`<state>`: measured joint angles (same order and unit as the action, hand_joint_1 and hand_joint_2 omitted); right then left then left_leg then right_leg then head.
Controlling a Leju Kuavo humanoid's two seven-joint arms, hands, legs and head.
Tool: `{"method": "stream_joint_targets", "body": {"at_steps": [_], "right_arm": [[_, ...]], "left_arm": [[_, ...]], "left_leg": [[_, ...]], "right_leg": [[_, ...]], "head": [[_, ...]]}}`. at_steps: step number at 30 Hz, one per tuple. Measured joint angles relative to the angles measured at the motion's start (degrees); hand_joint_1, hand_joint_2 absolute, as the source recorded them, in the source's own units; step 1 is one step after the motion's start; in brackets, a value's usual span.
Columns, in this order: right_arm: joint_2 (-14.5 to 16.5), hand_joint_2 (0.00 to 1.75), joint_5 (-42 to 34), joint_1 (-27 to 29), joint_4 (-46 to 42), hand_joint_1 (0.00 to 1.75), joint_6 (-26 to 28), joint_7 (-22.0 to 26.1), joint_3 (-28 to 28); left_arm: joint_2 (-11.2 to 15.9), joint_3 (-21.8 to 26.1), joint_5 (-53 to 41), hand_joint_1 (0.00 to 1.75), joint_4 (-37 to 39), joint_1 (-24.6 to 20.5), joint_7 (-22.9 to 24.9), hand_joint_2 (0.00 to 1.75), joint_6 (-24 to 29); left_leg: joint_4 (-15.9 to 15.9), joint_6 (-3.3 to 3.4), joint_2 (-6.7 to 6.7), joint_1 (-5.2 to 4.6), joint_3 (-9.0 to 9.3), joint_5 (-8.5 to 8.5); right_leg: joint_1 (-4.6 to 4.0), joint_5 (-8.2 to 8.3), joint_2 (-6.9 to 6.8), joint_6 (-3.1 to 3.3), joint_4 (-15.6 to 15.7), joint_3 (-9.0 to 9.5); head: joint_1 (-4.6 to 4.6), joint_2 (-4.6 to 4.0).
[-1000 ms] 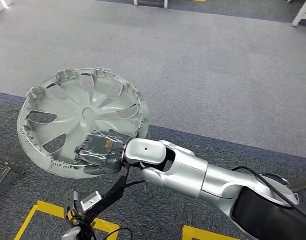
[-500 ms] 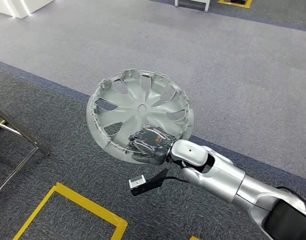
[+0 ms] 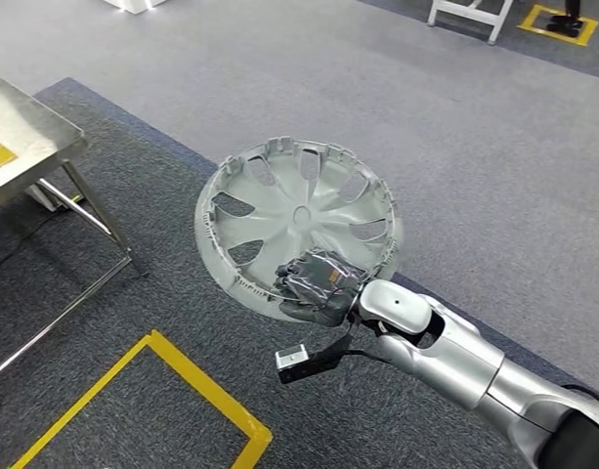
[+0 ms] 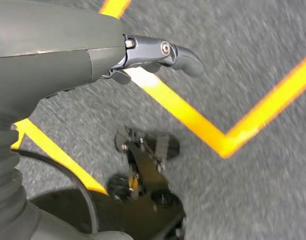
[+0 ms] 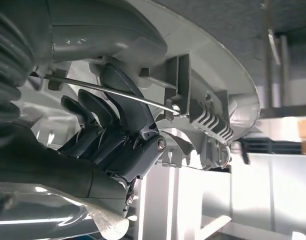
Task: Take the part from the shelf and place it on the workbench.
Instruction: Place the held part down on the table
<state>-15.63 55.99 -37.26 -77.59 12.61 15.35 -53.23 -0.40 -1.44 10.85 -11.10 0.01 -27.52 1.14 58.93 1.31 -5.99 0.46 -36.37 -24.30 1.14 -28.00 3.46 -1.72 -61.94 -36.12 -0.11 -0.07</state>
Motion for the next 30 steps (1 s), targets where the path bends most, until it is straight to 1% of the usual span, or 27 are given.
{"method": "stream_joint_targets", "body": {"at_steps": [1,2,4,5,6,8,9,10,11,12,13,14,15,16,17,19,20,21,22,23,24,25,26,27,28,29,30], "right_arm": [[0.0,1.75,0.0,0.0,-0.1,1.75,0.0,0.0,0.1],[-0.1,1.75,0.1,0.1,-0.1,1.75,0.0,0.0,0.1],[-0.1,1.75,0.1,0.1,-0.4,1.75,-0.1,0.0,0.1],[-0.1,1.75,0.2,0.1,-0.5,1.75,-0.1,0.0,0.1],[-0.1,1.75,0.2,0.1,-0.6,1.75,-0.1,0.0,0.1],[-0.1,1.75,0.2,0.1,-0.7,1.75,-0.1,-0.2,0.2],[-0.1,1.75,0.2,0.2,-0.7,1.75,-0.1,-0.2,0.2],[-0.2,1.75,0.3,0.4,-0.7,1.75,-0.1,-0.3,0.2],[-0.2,1.75,0.4,0.5,-0.7,1.75,-0.1,-0.3,0.2],[-0.2,1.75,0.5,0.6,-0.7,1.75,-0.1,-0.3,0.2],[-0.2,1.75,0.5,0.6,-0.7,1.75,-0.1,-0.2,0.2],[-0.2,1.75,0.6,0.6,-0.7,1.75,-0.1,-0.2,0.2],[-0.3,1.75,0.6,0.6,-0.7,1.75,-0.1,-0.2,0.3],[-0.3,1.75,0.6,0.5,-0.7,1.75,-0.1,-0.2,0.4],[-0.3,1.75,0.7,0.5,-0.8,1.75,-0.1,-0.2,0.4],[-0.3,1.75,0.7,0.3,-1.0,1.75,-0.1,-0.3,0.5],[-0.3,1.75,0.7,0.2,-1.1,1.75,-0.1,-0.3,0.6],[-0.3,1.75,0.7,0.1,-1.3,1.75,-0.1,-0.3,0.6],[-0.3,1.75,0.7,0.1,-1.4,1.75,-0.1,-0.3,0.7],[-0.3,1.75,0.7,0.1,-1.4,1.75,-0.2,-0.2,0.7],[-0.3,1.75,0.7,0.2,-1.5,1.75,-0.2,-0.2,0.8],[-0.3,1.75,0.7,0.3,-1.5,1.75,-0.3,-0.2,0.7],[-0.3,1.75,0.7,0.4,-1.5,1.75,-0.3,-0.2,0.7],[-0.3,1.75,0.7,0.4,-1.5,1.75,-0.3,-0.2,0.7],[-0.3,1.75,0.7,0.4,-1.5,1.75,-0.3,-0.2,0.7],[-0.3,1.75,0.7,0.4,-1.5,1.75,-0.3,-0.2,0.7],[-0.3,1.75,0.7,0.4,-1.5,1.75,-0.3,-0.2,0.7]], "left_arm": [[0.0,0.0,-0.1,0.0,0.0,0.0,0.1,1.75,0.0],[0.0,0.0,-0.2,0.0,0.0,0.0,0.3,1.75,0.1],[0.0,0.0,-0.3,0.0,0.1,0.2,0.4,1.75,0.1],[0.0,0.0,-0.4,0.0,0.1,0.3,0.5,1.75,0.2],[0.0,0.1,-0.4,0.0,0.1,0.3,0.5,1.75,0.2],[-0.1,0.1,-0.4,0.0,0.1,0.3,0.8,1.75,0.3],[-0.1,0.2,-0.4,0.0,0.1,0.2,1.1,1.75,0.3],[-0.1,0.2,-0.5,0.0,0.1,0.1,1.6,1.75,0.5],[-0.1,0.2,-0.6,0.0,0.1,0.2,2.2,1.75,0.6],[-0.2,0.2,-0.6,0.0,0.1,0.2,2.7,1.75,0.8],[-0.2,0.2,-0.7,0.0,0.1,0.3,2.9,1.75,0.9],[-0.2,0.3,-0.7,0.0,0.1,0.4,3.1,1.75,1.0],[-0.2,0.3,-0.7,0.0,0.1,0.3,3.1,1.75,1.0],[-0.2,0.3,-0.7,0.0,0.1,0.2,3.1,1.75,0.9],[-0.2,0.3,-0.7,0.0,0.1,0.2,3.0,1.75,0.9],[-0.3,0.3,-0.7,0.0,0.1,0.2,2.8,1.75,0.7],[-0.3,0.3,-0.7,0.0,0.1,0.2,2.7,1.75,0.6],[-0.4,0.3,-0.8,0.0,0.1,0.3,2.6,1.75,0.5],[-0.4,0.4,-0.8,0.0,0.1,0.2,2.6,1.75,0.5],[-0.5,0.4,-0.9,0.0,0.1,0.0,2.6,1.75,0.5],[-0.5,0.4,-0.9,0.0,0.1,-0.1,2.6,1.75,0.6],[-0.5,0.4,-1.0,0.0,0.1,-0.3,2.6,1.75,0.6],[-0.6,0.4,-1.1,0.0,0.1,-0.3,2.6,1.75,0.6],[-0.7,0.4,-1.2,0.0,0.1,-0.4,2.6,1.75,0.6],[-0.8,0.4,-1.2,0.0,0.1,-0.3,2.6,1.75,0.6],[-0.9,0.4,-1.3,0.0,0.1,-0.3,2.6,1.75,0.6],[-0.9,0.4,-1.3,0.0,0.1,-0.3,2.6,1.75,0.6]], "left_leg": [[0.0,-0.26,-0.64,0.04,-0.21,0.05],[0.0,-0.59,-1.25,0.12,-0.42,0.14],[-0.2,-1.28,-2.42,0.35,-0.69,0.33],[0.2,-1.58,-1.77,0.25,-0.86,0.01],[1.4,-1.86,-0.37,0.12,-1.43,-0.84],[7.3,-2.33,3.63,-0.06,-4.08,-3.96],[11.1,-2.53,4.76,0.04,-5.87,-5.55],[14.0,-2.68,5.29,0.14,-7.25,-6.45],[15.1,-2.78,5.54,0.21,-7.76,-6.31],[14.1,-2.82,5.74,0.24,-7.18,-5.18],[11.0,-2.75,6.26,0.23,-5.51,-3.24],[7.0,-2.61,7.53,0.09,-3.4,-1.5],[3.5,-2.32,8.87,-0.23,-1.6,-0.38],[1.1,-1.96,9.88,-0.5,-0.45,0.18],[0.1,-1.59,10.36,-0.76,-0.07,0.06],[0.0,-0.83,9.08,-0.85,-0.17,-0.06],[-0.1,-0.5,8.35,-0.74,-0.1,-0.06],[-0.2,-0.14,7.66,-0.58,0.01,-0.01],[-0.3,0.18,6.98,-0.4,0.12,0.04],[-0.4,0.43,6.27,-0.29,0.13,0.06],[-0.4,0.62,5.48,-0.27,0.14,0.05],[-0.3,0.71,4.61,-0.29,0.15,0.04],[-0.3,0.74,3.7,-0.31,0.2,0.03],[-0.3,0.75,2.75,-0.33,0.27,0.02],[-0.3,0.74,1.81,-0.34,0.37,0.02],[-0.3,0.7,0.92,-0.29,0.43,0.0],[-0.2,0.55,0.07,-0.33,0.33,0.0]], "right_leg": [[0.01,0.68,0.84,0.11,2.3,1.13],[-0.01,0.64,1.15,0.19,3.1,1.67],[-0.04,0.64,-0.22,0.45,3.5,2.12],[0.05,0.68,-0.96,0.77,3.7,2.39],[0.15,0.72,-1.77,1.09,4.0,2.69],[0.1,0.61,-3.39,1.56,4.3,3.17],[0.03,0.48,-4.21,1.65,4.3,3.3],[-0.02,0.33,-5.02,1.67,4.3,3.42],[-0.03,0.17,-5.84,1.67,4.3,3.57],[-0.03,-0.01,-6.58,1.61,4.3,3.78],[-0.03,-0.22,-7.29,1.5,4.3,4.09],[-0.08,-0.48,-7.96,1.31,4.3,4.43],[-0.26,-0.75,-8.57,1.03,4.3,4.67],[-0.49,-1.0,-9.21,0.74,4.2,4.87],[-0.71,-1.2,-9.85,0.44,4.2,5.01],[-0.89,-1.57,-11.23,-0.1,4.4,5.39],[-0.79,-1.98,-10.98,-0.41,4.2,5.42],[-0.67,-2.84,-9.76,-0.65,3.0,4.97],[-0.57,-4.22,-7.94,-0.83,0.5,3.79],[-0.48,-5.92,-5.86,-0.9,-3.2,1.95],[-0.47,-7.61,-4.49,-0.87,-7.5,-0.3],[-0.49,-8.64,-3.88,-0.81,-11.1,-2.39],[-0.51,-8.6,-3.64,-0.72,-12.9,-3.78],[-0.52,-7.35,-3.49,-0.56,-12.5,-4.16],[-0.52,-5.05,-3.13,-0.34,-9.7,-3.43],[-0.47,-2.4,-1.99,-0.07,-5.6,-2.01],[-0.3,-0.39,-0.33,0.22,-1.6,-0.41]], "head": [[0.01,0.0],[-0.01,0.0],[0.02,0.0],[-0.07,0.0],[-0.24,0.0],[-0.56,0.0],[-0.63,0.0],[-0.62,0.0],[-0.64,0.0],[-0.65,0.0],[-0.66,0.0],[-0.65,0.0],[-0.7,0.0],[-0.7,0.0],[-0.7,0.0],[-0.65,0.0],[-0.56,0.0],[-0.44,0.0],[-0.3,0.0],[-0.15,0.0],[-0.1,0.0],[-0.07,0.0],[-0.08,0.0],[-0.07,0.0],[-0.06,0.0],[-0.05,0.0],[-0.1,0.0]]}}
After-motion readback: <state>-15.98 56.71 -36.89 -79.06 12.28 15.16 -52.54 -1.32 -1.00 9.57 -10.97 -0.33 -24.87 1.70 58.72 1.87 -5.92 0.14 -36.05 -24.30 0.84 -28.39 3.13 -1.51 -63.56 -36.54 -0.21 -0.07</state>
